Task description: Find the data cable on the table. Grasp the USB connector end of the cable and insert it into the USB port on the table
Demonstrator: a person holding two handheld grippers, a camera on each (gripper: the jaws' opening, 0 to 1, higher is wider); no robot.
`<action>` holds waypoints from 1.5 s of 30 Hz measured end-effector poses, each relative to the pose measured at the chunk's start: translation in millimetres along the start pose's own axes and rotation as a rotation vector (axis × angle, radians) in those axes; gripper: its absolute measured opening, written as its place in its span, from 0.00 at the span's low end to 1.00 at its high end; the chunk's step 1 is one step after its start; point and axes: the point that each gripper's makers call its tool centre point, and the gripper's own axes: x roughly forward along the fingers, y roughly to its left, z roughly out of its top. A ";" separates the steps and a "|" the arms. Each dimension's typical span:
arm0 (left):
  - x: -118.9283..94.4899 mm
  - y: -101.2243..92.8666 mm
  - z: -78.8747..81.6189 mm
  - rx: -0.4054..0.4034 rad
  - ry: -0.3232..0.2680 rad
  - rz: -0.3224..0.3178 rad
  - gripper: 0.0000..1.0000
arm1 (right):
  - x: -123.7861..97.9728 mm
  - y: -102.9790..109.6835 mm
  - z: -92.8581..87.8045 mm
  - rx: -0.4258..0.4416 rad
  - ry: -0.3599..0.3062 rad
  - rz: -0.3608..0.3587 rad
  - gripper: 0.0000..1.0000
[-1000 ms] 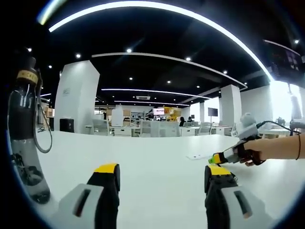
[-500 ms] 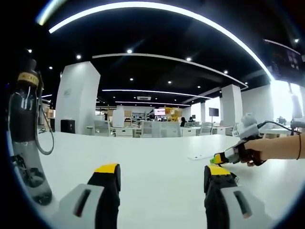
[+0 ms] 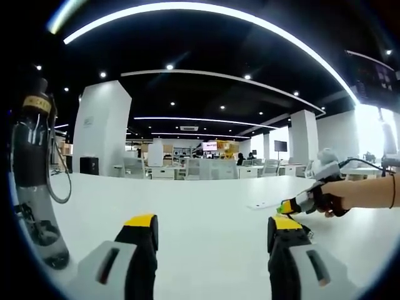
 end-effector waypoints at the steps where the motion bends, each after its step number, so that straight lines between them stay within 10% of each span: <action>1: -0.1 -0.1 -0.1 0.000 0.000 0.000 0.71 | -0.2 -0.2 0.2 0.003 -0.001 0.001 0.13; 45: -0.5 -7.1 7.9 0.044 -0.018 -0.014 0.71 | -49.3 47.9 35.8 0.096 -0.172 0.150 0.06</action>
